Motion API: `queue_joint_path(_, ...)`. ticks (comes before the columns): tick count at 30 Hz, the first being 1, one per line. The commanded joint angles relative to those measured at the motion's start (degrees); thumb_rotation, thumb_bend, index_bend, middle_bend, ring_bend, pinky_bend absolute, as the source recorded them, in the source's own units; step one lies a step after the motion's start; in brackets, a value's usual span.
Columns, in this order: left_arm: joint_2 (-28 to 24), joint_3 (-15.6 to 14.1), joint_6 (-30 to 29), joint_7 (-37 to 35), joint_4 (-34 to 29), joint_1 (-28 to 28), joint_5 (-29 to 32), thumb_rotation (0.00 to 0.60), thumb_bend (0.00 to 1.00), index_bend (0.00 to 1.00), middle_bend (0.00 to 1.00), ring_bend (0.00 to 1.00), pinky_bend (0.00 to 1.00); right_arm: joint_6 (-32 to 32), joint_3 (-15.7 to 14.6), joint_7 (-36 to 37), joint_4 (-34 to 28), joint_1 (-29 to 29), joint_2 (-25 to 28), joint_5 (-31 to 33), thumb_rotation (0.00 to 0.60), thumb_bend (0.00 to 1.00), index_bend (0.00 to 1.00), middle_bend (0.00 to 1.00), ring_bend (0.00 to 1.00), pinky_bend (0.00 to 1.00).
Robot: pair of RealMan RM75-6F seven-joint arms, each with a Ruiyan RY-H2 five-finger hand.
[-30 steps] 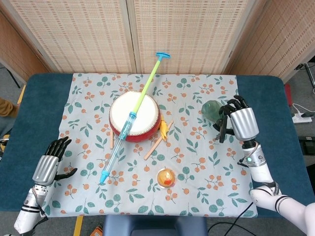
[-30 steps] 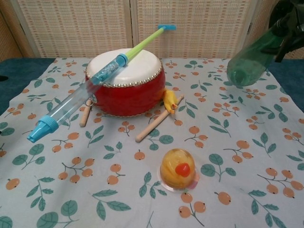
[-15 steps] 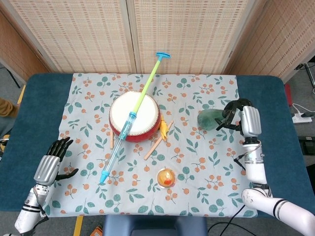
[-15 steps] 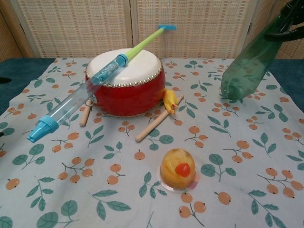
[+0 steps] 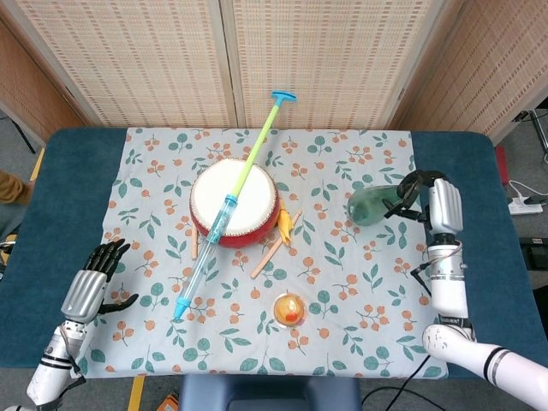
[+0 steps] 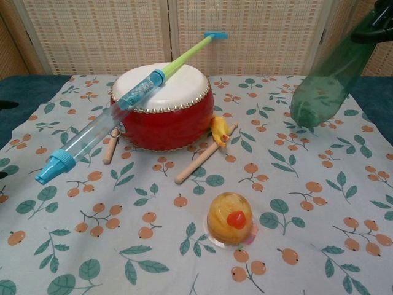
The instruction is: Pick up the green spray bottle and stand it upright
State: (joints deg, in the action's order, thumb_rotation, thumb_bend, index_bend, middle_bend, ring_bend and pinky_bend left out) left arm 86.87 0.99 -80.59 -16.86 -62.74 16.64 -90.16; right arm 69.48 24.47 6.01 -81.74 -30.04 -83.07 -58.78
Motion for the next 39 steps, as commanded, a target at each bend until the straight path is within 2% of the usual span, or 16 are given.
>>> queue_joint_path(1, 0.0, 0.0, -0.2, -0.1, 0.0, 0.0, -0.1, 0.6, 0.17, 0.0, 0.0, 0.0, 0.03, -1.3, 0.5, -3.9, -2.2, -0.5, 0.8, 3.5, 0.6, 0.15, 0.78, 0.6, 0.35, 0.21)
queue_joint_path(7, -0.1, -0.1, -0.4, -0.3, 0.0, -0.1, -0.2, 0.6, 0.17, 0.0, 0.0, 0.0, 0.03, -3.5, 1.3, -8.5, -4.0, -1.9, 0.8, 9.0, 0.6, 0.16, 0.78, 0.6, 0.35, 0.21)
queue_joint_path(17, 0.0, -0.2, -0.4, -0.7, 0.4, 0.0, -0.3, 0.6, 0.17, 0.0, 0.0, 0.0, 0.03, -2.6, 2.2, -13.6, -6.9, -3.5, 1.6, 12.1, 0.6, 0.17, 0.78, 0.6, 0.35, 0.21)
queue_joint_path(32, 0.2, -0.3, -0.1, -1.3, 0.9, 0.2, -0.3, 0.6, 0.17, 0.0, 0.0, 0.0, 0.03, -3.2, 4.2, -24.3, -12.2, -7.2, 5.0, 26.1, 0.6, 0.19, 0.78, 0.6, 0.35, 0.21)
queue_joint_path(39, 0.2, -0.3, -0.1, -1.7, 1.0, 0.3, -0.3, 0.6, 0.17, 0.0, 0.0, 0.0, 0.03, -2.7, 4.2, -26.7, -12.6, -9.1, 4.9, 29.6, 0.6, 0.19, 0.78, 0.6, 0.35, 0.21)
